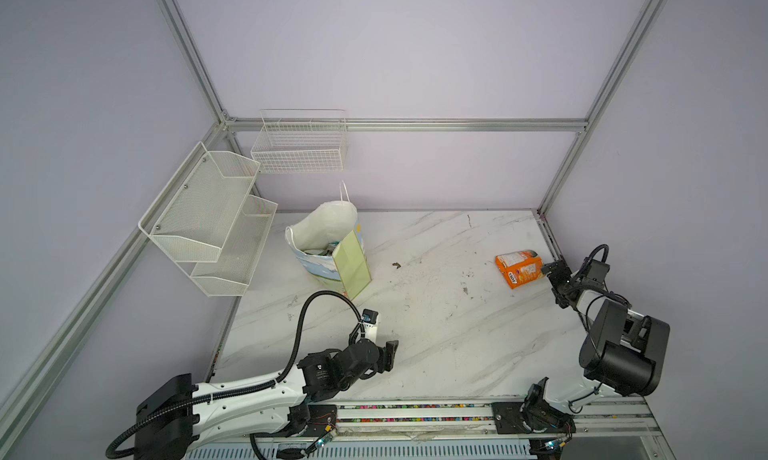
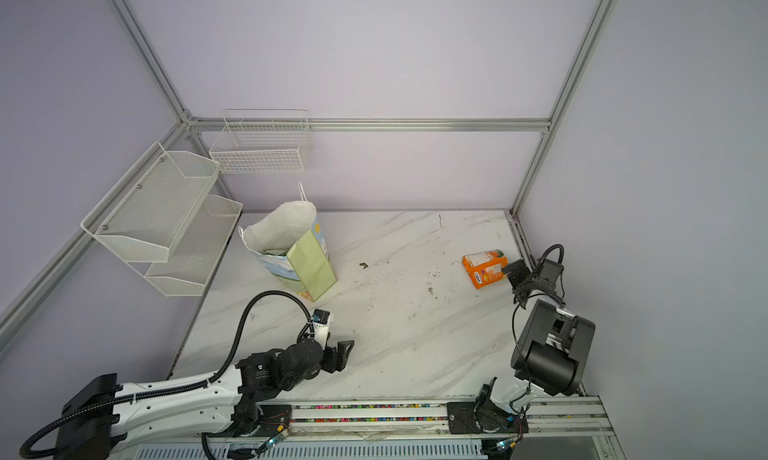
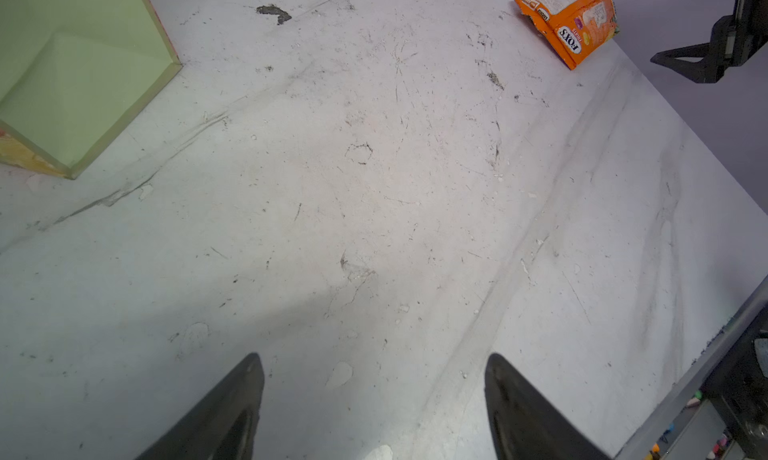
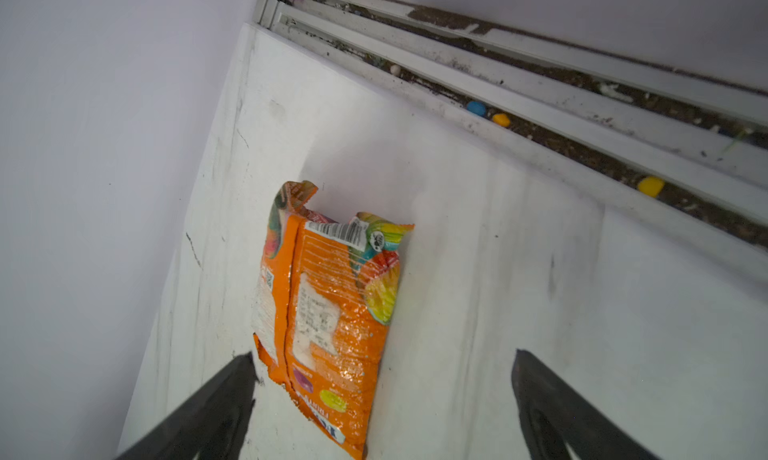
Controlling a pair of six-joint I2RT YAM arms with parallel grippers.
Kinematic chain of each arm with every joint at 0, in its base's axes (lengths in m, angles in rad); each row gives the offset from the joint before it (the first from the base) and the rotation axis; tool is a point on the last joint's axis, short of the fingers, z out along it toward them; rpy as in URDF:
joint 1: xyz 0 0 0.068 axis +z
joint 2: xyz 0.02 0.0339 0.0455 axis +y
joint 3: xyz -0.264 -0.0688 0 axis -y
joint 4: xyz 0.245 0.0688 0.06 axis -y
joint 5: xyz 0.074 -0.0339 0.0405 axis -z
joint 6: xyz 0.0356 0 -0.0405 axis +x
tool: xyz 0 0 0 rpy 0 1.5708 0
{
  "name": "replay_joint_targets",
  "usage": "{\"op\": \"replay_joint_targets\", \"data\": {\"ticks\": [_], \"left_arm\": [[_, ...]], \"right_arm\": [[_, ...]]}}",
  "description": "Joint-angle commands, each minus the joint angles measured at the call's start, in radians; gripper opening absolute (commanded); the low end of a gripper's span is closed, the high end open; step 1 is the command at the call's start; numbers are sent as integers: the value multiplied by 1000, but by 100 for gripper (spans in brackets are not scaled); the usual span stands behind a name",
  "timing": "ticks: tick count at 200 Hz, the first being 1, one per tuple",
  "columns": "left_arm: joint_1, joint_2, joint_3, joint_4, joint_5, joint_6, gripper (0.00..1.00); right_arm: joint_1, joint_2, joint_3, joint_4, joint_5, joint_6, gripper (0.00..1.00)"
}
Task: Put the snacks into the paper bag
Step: 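Move the right gripper over to the orange Fox's bag, then lower the right gripper onto the Fox's bag's end and close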
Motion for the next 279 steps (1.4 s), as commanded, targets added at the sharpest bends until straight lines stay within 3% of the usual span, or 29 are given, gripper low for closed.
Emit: {"op": "replay_joint_targets", "data": {"ticks": [1, 43, 107, 192, 248, 279], "left_arm": [[-3, -17, -38, 45, -27, 4, 82], [-2, -18, -37, 45, -21, -1, 82], [-3, -68, -37, 5, -43, 2, 82], [-3, -90, -45, 5, -49, 16, 82], [-3, -94, -47, 4, -49, 16, 82], [-2, -95, -50, 4, -49, 14, 82]], "right_arm": [[-7, 6, 10, 77, -50, 18, 97], [-30, 105, -6, 183, -118, 106, 97], [-56, 203, -10, 267, -147, 116, 90], [-56, 356, 11, 355, -252, 140, 68], [-51, 418, 8, 393, -278, 142, 62], [-45, 437, -1, 412, -288, 142, 47]]}}
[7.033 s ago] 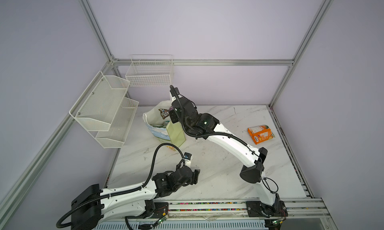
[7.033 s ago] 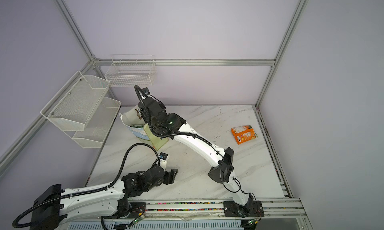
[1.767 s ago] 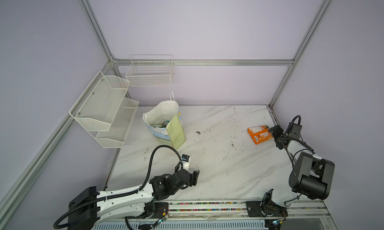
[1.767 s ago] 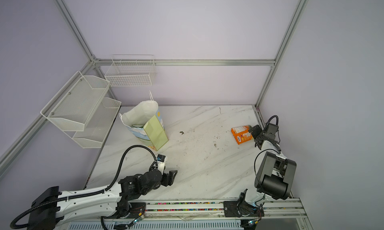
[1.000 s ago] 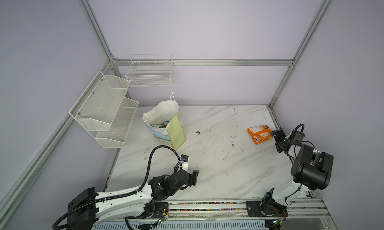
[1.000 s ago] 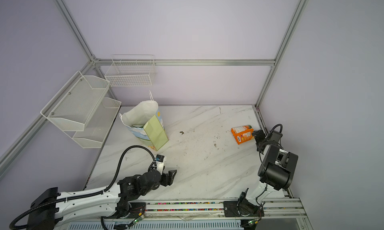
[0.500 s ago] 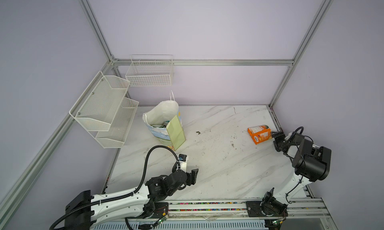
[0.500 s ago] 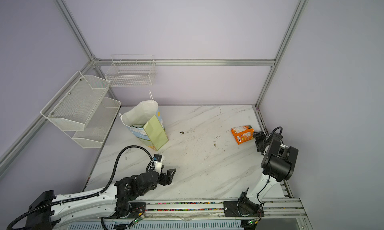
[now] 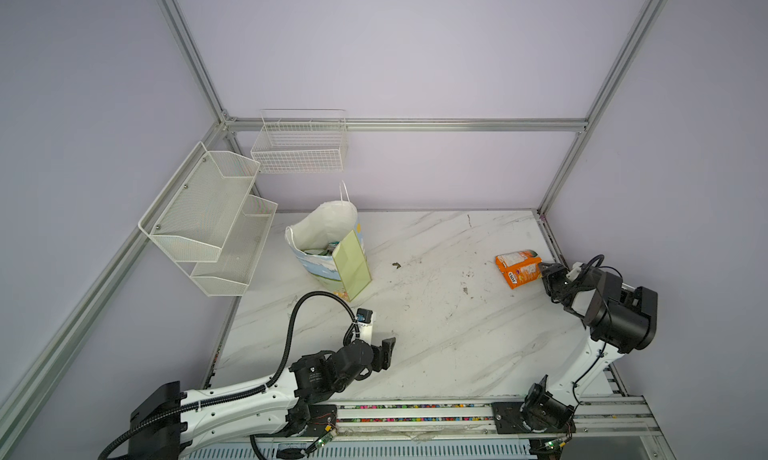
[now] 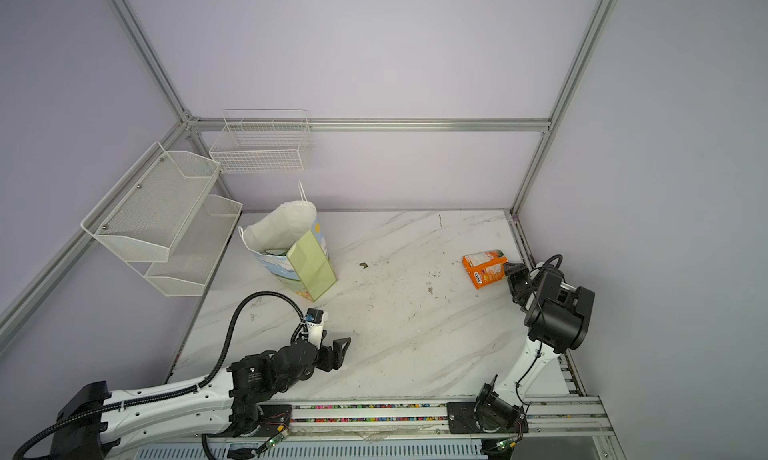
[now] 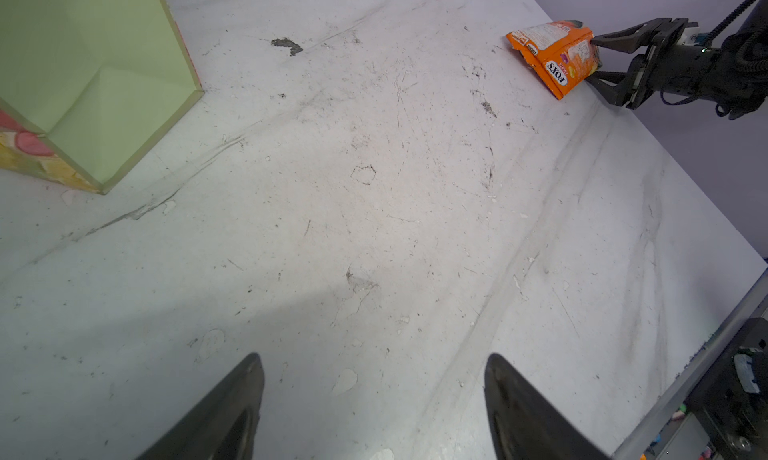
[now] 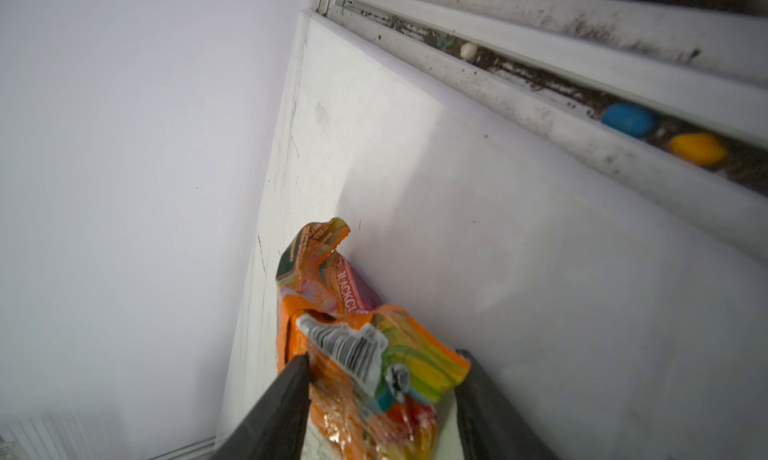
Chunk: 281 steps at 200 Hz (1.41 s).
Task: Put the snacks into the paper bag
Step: 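Lower the right gripper onto the Fox's bag's end and close, then lift the Fox's bag upright with the right gripper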
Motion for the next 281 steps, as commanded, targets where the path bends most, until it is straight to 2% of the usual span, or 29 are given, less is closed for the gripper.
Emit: {"op": "replay_joint_targets", "data": {"ticks": [1, 23, 35, 68, 98, 116, 281], "left_arm": [[-3, -14, -38, 20, -21, 9, 82], [-4, -13, -39, 18, -20, 6, 82], [-3, -15, -41, 14, -20, 4, 82], [-3, -23, -46, 10, -21, -1, 82], [-3, -26, -45, 7, -20, -2, 81], [-3, -30, -43, 1, -18, -4, 81], [-6, 30, 3, 0, -6, -6, 81]], "right_arm": [[7, 52, -29, -80, 8, 11, 47], [10, 57, -33, -73, 3, 12, 27], [12, 57, -35, -68, 1, 12, 20], [20, 47, -39, -69, -2, 7, 9], [32, 26, -41, -80, -3, -4, 2], [37, 9, -41, -88, -5, -9, 0], [154, -255, 4, -235, 9, -98, 0]]}}
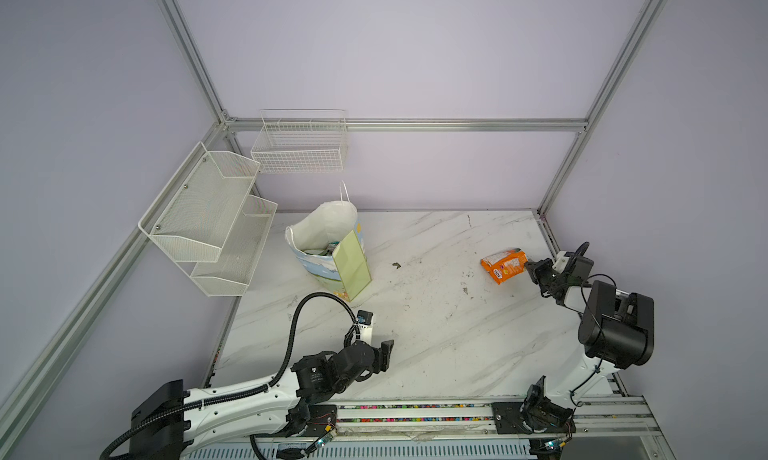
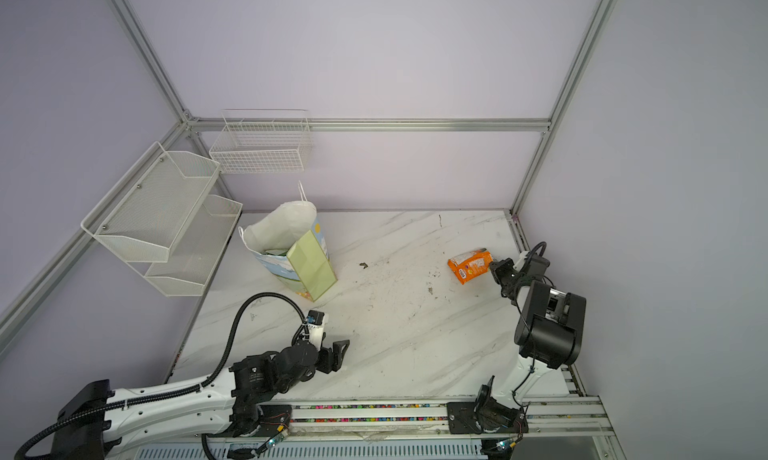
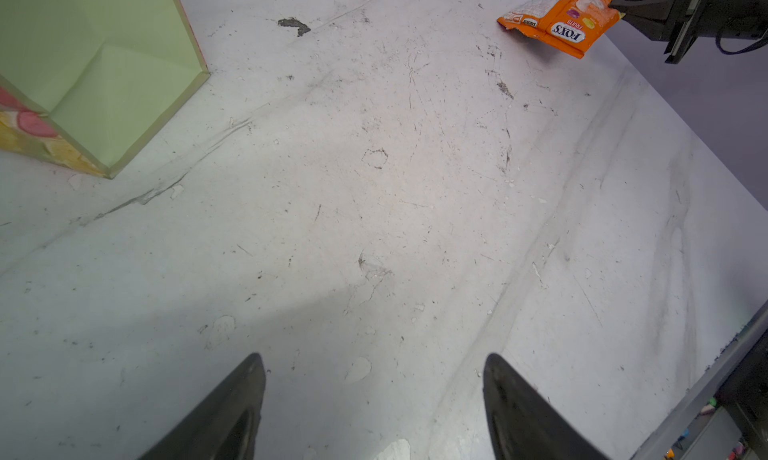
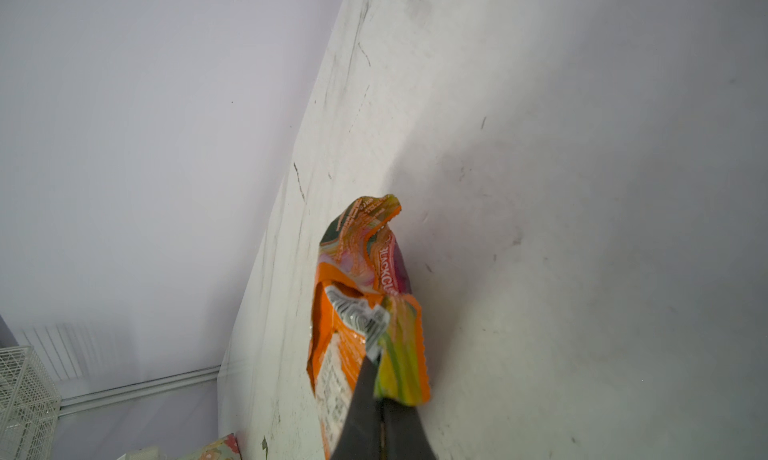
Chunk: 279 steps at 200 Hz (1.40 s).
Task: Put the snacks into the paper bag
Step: 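Lift the Fox's bag upright with the right gripper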
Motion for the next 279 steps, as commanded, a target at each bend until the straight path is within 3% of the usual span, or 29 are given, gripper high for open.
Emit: {"op": "replay_joint_targets", "data": {"ticks": [1, 171, 279], "left_arm": [[-5, 7, 15, 16, -5, -5, 81], [-5, 61, 62, 22, 0, 8, 81], [-5, 74, 69, 33, 0, 11, 81]], "right_arm": [[15, -47, 26, -42, 8, -34, 0], [167, -338, 128, -302, 161, -218, 0], [295, -413, 220, -402, 275, -280, 0]]}}
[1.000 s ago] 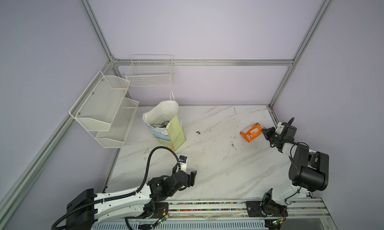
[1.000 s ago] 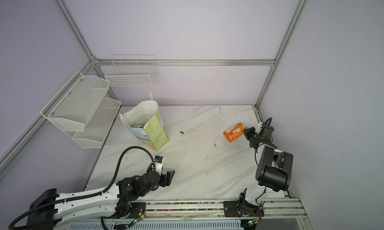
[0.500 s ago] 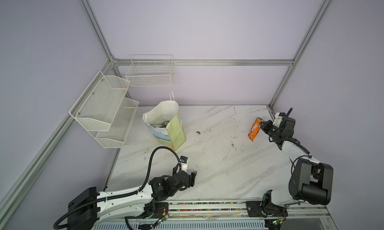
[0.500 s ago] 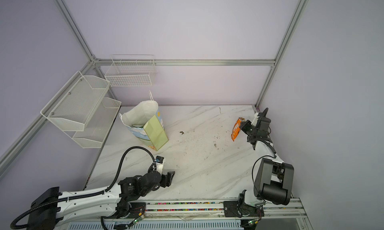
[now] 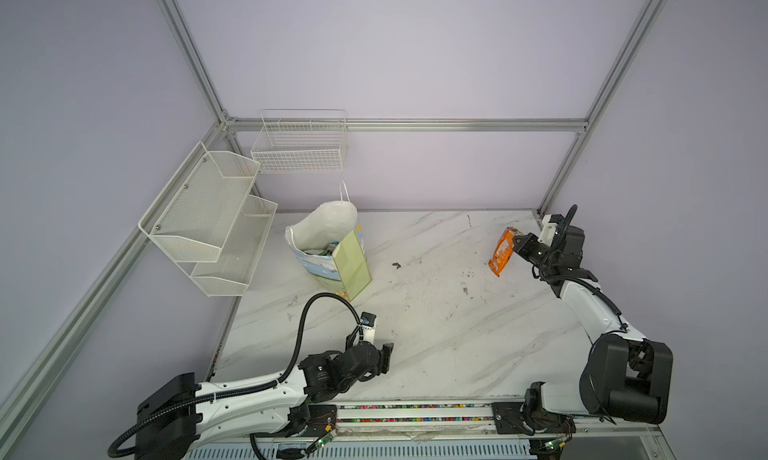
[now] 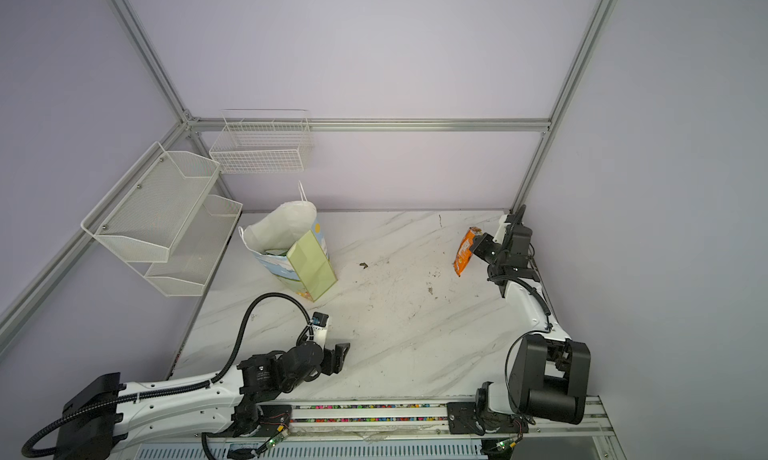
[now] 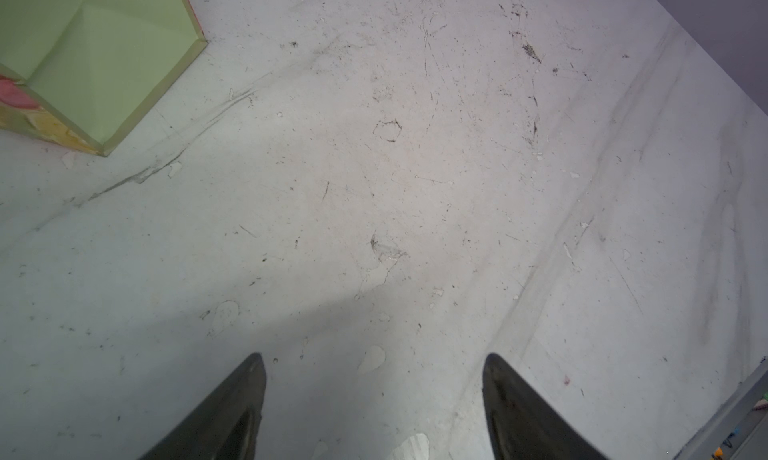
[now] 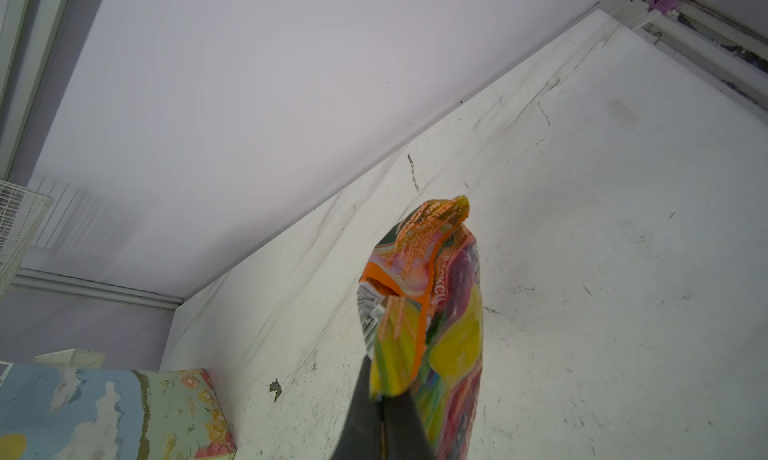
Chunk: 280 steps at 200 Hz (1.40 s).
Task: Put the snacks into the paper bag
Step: 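Lift the Fox's bag upright with the right gripper, then carry the Fox's bag with the right gripper toward the paper bag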
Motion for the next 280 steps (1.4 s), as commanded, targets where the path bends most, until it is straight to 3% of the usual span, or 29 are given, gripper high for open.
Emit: {"op": "replay_joint_targets", "data": {"ticks": [1, 209, 280], "left_arm": [[-7, 4, 67, 32, -4, 10, 81], [-5, -16, 47, 58, -7, 20, 80], [-7, -45, 30, 57, -12, 10, 80]], "right_arm": [[28, -37, 54, -14, 46, -40, 0], [392, -17, 356, -212, 273, -221, 0], [496, 44, 510, -292, 235, -273, 0]]}}
